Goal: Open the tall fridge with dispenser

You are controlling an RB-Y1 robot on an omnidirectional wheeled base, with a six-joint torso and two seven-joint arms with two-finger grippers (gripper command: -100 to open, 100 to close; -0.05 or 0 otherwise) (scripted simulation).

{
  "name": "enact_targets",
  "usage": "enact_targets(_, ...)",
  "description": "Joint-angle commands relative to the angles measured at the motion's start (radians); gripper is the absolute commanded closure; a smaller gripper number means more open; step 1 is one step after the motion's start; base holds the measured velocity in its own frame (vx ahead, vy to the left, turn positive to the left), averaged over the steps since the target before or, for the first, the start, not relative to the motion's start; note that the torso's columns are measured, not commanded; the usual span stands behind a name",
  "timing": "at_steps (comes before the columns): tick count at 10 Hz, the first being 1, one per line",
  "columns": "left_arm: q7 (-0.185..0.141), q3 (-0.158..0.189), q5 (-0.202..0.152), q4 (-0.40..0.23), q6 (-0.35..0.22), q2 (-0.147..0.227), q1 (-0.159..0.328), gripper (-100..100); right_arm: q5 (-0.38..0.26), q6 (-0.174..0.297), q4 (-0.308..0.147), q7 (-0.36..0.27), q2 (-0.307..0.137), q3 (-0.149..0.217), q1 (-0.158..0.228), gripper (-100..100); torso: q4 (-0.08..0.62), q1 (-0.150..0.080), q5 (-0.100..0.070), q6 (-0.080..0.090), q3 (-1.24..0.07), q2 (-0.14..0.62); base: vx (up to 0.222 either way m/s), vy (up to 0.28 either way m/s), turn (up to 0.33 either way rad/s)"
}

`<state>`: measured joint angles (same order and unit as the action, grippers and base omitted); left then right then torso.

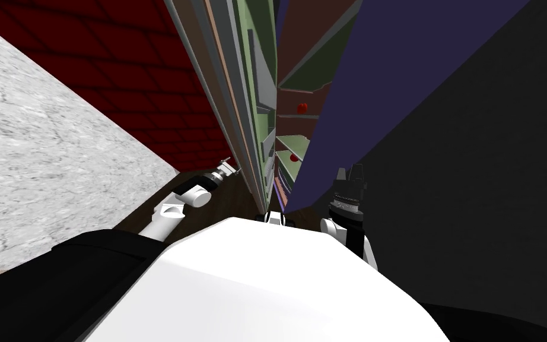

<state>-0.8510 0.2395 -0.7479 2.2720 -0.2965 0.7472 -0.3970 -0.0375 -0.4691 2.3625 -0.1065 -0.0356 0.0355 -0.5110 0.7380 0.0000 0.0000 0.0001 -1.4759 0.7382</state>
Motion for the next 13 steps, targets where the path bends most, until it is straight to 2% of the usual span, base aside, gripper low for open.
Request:
enact_targets(1,-0.001,0.001,-0.001,0.003,-0.004,0.001,0.000,-100,0.000,0.000,0.000,0.000,0.000,0.000,0.000,0,0.000,0.001,0.000,0.000,0.000,0.000,0.000,0.000,0.000)
enact_targets(2,-0.001,0.000,-0.001,0.002,-0.004,0.000,0.000,100,0.000,0.000,0.000,0.000,0.000,0.000,0.000,0,0.000,0.001,0.000,0.000,0.000,0.000,-0.005,-0.006,-0.005)
enact_targets(4,0.000,-0.020,-0.008,0.023,0.001,0.015,-0.006,100,0.000,0.000,0.000,0.000,0.000,0.000,0.000,0,0.001,0.004,-0.002,0.003,-0.002,-0.003,0.028,0.193,-0.091)
enact_targets(6,0.001,-0.038,-0.015,0.043,0.008,0.030,-0.010,100,0.000,0.000,0.000,0.000,-0.001,0.001,0.000,0,0.001,0.006,-0.002,0.004,-0.006,-0.008,0.073,0.377,-0.133)
enact_targets(12,0.006,-0.092,-0.035,0.105,0.029,0.074,-0.022,100,0.000,0.000,0.000,0.000,-0.001,0.001,0.000,0,-0.001,-0.013,-0.004,0.007,-0.001,-0.001,0.054,0.355,-0.129)
enact_targets(13,0.004,-0.078,-0.035,0.097,0.030,0.071,-0.026,100,0.000,0.000,0.000,0.000,-0.001,0.000,0.000,0,-0.001,-0.009,-0.003,0.005,0.000,0.000,0.004,0.172,-0.047)
